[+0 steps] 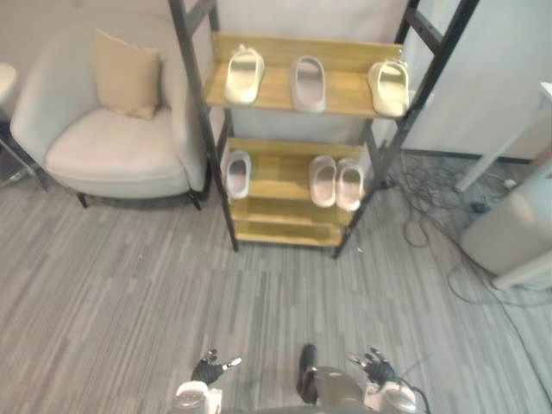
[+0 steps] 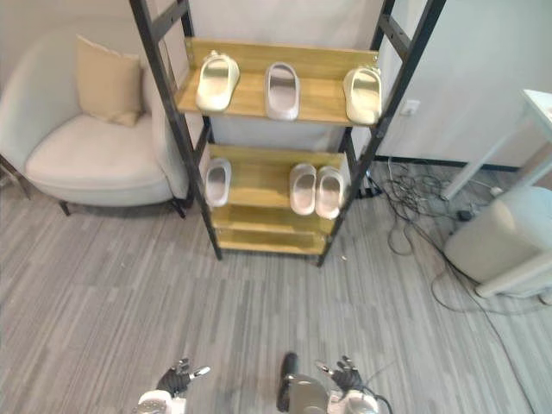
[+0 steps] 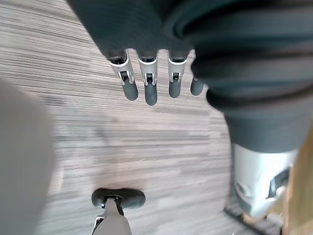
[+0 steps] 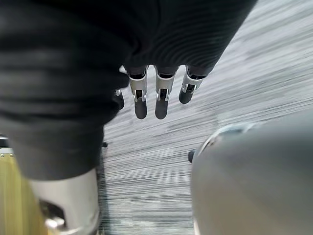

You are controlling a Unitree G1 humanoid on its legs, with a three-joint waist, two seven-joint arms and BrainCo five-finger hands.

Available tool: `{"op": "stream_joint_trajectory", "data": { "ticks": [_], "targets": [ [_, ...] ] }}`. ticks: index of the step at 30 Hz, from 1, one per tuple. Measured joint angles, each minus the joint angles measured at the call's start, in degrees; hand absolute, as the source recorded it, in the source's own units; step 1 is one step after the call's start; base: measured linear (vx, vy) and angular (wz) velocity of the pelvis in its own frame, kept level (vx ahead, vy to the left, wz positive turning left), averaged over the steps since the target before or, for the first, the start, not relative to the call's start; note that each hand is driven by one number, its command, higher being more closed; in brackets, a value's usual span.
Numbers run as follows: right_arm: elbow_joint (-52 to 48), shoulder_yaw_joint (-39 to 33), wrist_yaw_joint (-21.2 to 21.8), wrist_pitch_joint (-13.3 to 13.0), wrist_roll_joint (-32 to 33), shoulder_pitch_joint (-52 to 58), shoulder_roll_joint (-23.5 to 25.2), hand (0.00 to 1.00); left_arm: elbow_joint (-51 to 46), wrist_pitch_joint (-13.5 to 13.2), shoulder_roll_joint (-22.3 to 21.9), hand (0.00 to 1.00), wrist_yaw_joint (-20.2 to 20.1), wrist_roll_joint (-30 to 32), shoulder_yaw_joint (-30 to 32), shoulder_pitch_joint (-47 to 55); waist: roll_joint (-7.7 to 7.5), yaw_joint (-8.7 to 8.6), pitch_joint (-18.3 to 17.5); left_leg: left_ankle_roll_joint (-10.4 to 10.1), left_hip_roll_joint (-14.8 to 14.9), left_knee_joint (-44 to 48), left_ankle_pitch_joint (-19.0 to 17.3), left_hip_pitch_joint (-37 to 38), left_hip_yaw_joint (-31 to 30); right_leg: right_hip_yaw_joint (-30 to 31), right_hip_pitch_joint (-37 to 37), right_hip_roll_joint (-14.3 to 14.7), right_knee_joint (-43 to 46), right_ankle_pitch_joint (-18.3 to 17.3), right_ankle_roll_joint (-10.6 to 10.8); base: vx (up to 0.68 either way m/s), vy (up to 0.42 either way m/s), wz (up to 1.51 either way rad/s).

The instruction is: Organize the slippers on the shoe rack

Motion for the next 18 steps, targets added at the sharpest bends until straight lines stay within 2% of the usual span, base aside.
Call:
{"op": "stream_joint_trajectory", "data": {
  "ticks": [1,2,3,4,5,8,9,10,11,12,13,14,15,16,17,18],
  "targets": [
    [0.1,0.0,0.0,0.0,0.0,0.0,-0.6,0.0,-0.2,0.0,-0.6,0.0,-0.1,0.0,0.6,-0.4,1.01,0.3,0.6,-2.2,2.0,10.0,2.4,-4.0,-0.7,-0.1,2.9,1.3,-2.1,-0.7,-0.4,0.48,-0.242,0.17],
    [0.5,0.0,-0.1,0.1,0.1,-0.1,-0.6,0.0,-0.3,-0.1,-0.7,0.0,-0.3,0.0,0.9,-0.6,0.92,0.71,0.9,-2.3,3.2,17.5,2.2,-7.2,-0.8,-0.1,5.2,1.9,-4.1,-1.3,-0.8,0.35,-0.136,0.04],
    [1.4,0.0,-0.3,0.2,0.1,-0.1,-0.5,0.0,-0.6,-0.2,-0.8,0.0,-0.2,0.0,2.0,-0.8,0.67,0.83,1.4,-1.3,4.5,24.0,0.8,-9.9,0.9,0.0,8.6,2.3,-6.1,-2.1,-1.4,0.31,-0.104,-0.02],
    [1.5,0.0,-0.4,0.2,0.1,0.2,-0.5,0.0,-0.8,-0.3,-0.7,0.0,-0.1,-0.1,2.3,-0.8,0.16,1.03,1.6,0.5,5.3,26.3,-0.4,-11.9,3.6,0.2,11.6,2.2,-7.7,-2.6,-1.2,0.3,-0.09,-0.05],
    [1.5,-0.1,-0.5,0.2,0.1,0.5,-0.6,0.0,-0.9,-0.4,-0.6,0.0,-0.1,-0.1,2.3,-0.7,0.04,1.0,1.6,1.4,5.6,26.2,-1.2,-13.2,5.4,0.5,13.2,2.1,-8.8,-3.0,-0.8,0.25,-0.049,-0.08],
    [1.5,-0.1,-0.9,0.2,0.2,0.7,0.0,0.0,-1.9,-0.6,-0.4,0.0,-0.1,-0.3,2.3,-0.4,0.14,1.34,1.5,2.8,4.8,15.1,-2.2,-17.9,7.9,2.3,15.5,1.7,-10.4,-3.6,0.9,0.22,0.053,-0.32],
    [1.4,-0.5,-0.9,0.2,0.5,0.6,0.2,0.0,-1.9,-0.7,-0.2,0.0,-0.1,-0.2,2.2,-0.6,0.0,1.33,1.5,3.0,2.9,5.9,-1.7,-18.4,7.6,2.8,16.2,0.8,-10.4,-4.2,1.7,0.2,0.097,-0.27],
    [1.3,-0.8,-1.0,0.2,0.7,0.6,0.3,0.0,-1.8,-0.7,-0.2,0.0,-0.1,-0.2,2.2,-0.8,-0.03,1.33,1.5,3.1,1.9,1.6,-0.7,-18.4,7.2,3.0,16.4,0.4,-10.3,-4.4,2.1,0.28,0.156,-0.24],
    [1.4,-1.3,-1.0,0.1,0.7,1.0,0.3,0.0,-1.8,-0.7,-0.4,0.0,-0.1,-0.2,2.0,-0.9,0.06,1.3,1.4,3.4,-0.4,-8.5,4.8,-18.0,5.1,3.9,16.8,-0.2,-10.1,-5.2,3.4,0.31,0.185,-0.3],
    [1.5,-1.2,-1.1,0.2,0.7,1.1,0.3,0.0,-1.7,-0.8,-0.3,0.0,-0.1,-0.2,1.8,-0.8,-0.09,1.94,1.4,4.9,-1.5,-10.8,9.3,-16.4,5.0,5.3,17.5,-0.5,-10.0,-5.7,4.7,0.32,0.18,-0.27],
    [1.4,-1.1,-1.1,0.2,0.7,1.1,0.6,0.0,-1.5,-0.8,0.0,0.0,0.0,-0.2,1.8,-0.8,-0.62,1.96,1.0,5.0,-2.3,-11.7,9.5,-15.5,5.3,5.7,18.0,-1.1,-10.1,-5.9,5.2,0.34,0.145,-0.12],
    [1.4,-1.1,-1.0,0.1,0.6,1.3,1.7,0.0,-1.3,-0.7,1.1,0.0,0.0,-0.2,1.6,-0.9,-2.57,1.72,0.9,6.1,-3.8,-12.1,8.4,-14.9,5.7,5.5,18.3,-2.7,-9.9,-7.2,6.5,0.32,0.12,0.07],
    [1.5,-0.9,-1.0,0.1,0.6,1.3,2.1,0.0,-1.3,-0.8,1.7,0.0,0.0,-0.2,1.2,-1.1,-3.46,1.68,0.9,6.6,-4.4,-11.1,6.9,-14.9,5.8,5.5,18.0,-3.7,-8.2,-8.4,7.2,0.35,0.152,0.02],
    [1.6,-0.9,-1.0,0.2,0.5,1.3,2.2,0.0,-1.2,-0.7,2.0,0.0,-0.1,-0.2,1.0,-1.2,-3.9,1.91,0.9,6.9,-4.6,-9.9,5.1,-14.6,6.3,5.8,16.8,-4.7,-3.9,-10.6,8.0,0.31,0.176,-0.15],
    [1.5,-1.0,-0.9,0.1,0.5,1.3,2.1,0.0,-0.5,-0.5,2.1,0.0,-0.1,-0.2,0.6,-1.3,-3.9,2.04,0.9,7.4,-5.0,-8.6,3.0,-13.4,7.1,6.5,13.8,-6.2,5.3,-12.9,9.8,0.26,0.16,-0.25],
    [1.3,-1.0,-0.9,0.1,0.3,1.1,2.0,0.0,-0.1,-0.2,2.4,0.0,-0.2,-0.2,-0.6,-1.3,-3.87,2.19,0.9,7.8,-5.3,-8.2,1.9,-11.7,7.9,7.4,10.9,-7.5,14.1,-13.7,10.8,0.21,0.141,-0.23]
  ]
}}
